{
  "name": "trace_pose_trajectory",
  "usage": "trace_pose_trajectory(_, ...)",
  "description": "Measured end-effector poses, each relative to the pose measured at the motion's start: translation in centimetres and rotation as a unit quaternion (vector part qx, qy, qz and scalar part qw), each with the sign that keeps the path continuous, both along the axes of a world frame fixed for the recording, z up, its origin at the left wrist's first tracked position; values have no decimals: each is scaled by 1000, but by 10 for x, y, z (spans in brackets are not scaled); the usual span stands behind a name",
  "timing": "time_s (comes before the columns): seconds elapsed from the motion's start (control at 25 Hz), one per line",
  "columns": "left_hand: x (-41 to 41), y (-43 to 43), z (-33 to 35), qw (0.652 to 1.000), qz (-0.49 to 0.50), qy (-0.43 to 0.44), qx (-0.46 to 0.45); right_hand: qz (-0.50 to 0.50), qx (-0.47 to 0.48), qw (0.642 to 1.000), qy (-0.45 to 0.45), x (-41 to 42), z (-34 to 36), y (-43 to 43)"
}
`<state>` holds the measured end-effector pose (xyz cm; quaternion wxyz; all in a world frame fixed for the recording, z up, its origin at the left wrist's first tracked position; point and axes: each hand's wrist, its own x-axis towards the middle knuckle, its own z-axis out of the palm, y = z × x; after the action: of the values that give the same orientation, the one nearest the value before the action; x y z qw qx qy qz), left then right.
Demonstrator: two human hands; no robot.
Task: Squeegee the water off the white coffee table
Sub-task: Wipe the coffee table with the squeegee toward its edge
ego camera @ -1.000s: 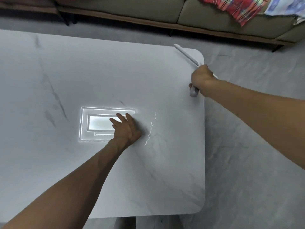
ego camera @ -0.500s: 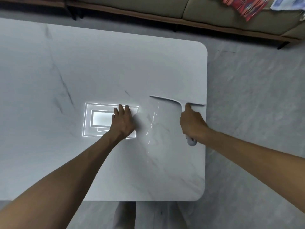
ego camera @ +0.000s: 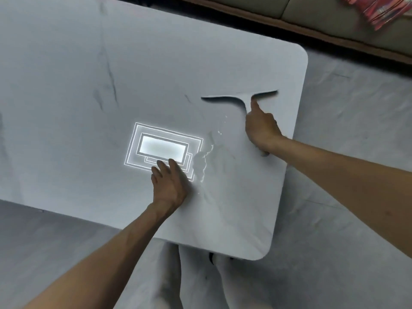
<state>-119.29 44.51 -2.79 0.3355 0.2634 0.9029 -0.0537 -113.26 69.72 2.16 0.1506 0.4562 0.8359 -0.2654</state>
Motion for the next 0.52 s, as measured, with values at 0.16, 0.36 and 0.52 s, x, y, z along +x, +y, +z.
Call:
trace_pose_trajectory(0.16, 11, -4, -4, 999, 34, -17, 6, 109, -43, 993, -18, 78, 0, -22)
trace_pose_trajectory(0.36, 2, 4, 9, 992, 58, -98, 62, 224, -2, 973, -57, 156, 18, -10)
trace_pose_trajectory(0.52, -2, 1, 5, 987, 120, -102, 1, 171, -25, 985, -10, 150, 43, 13)
